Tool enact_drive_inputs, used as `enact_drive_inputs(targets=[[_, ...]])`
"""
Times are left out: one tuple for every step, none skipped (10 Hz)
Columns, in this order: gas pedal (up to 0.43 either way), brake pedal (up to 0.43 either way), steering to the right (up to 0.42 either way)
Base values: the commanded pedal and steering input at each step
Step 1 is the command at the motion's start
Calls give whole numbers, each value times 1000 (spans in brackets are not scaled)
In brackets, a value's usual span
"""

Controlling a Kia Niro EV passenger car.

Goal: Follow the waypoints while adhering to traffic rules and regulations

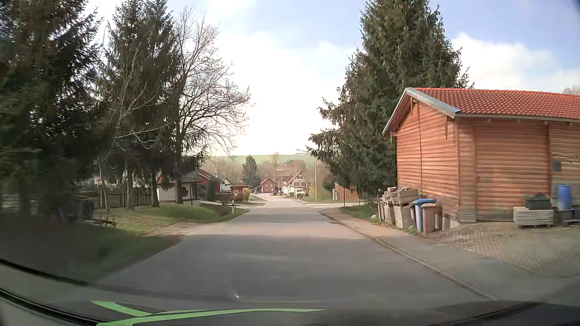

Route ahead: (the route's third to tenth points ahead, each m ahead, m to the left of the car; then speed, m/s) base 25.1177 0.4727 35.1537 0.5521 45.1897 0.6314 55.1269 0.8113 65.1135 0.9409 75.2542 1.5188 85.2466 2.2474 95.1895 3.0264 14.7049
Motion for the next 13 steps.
enact_drive_inputs(targets=[[67, 0, 5], [0, 0, 4], [0, 0, 3], [0, 0, 2], [0, 0, -1], [0, 0, -3], [0, 0, -3], [0, 0, -3], [0, 0, -3], [0, 0, -2], [0, 0, -2], [0, 0, -1], [0, 0, -1]])
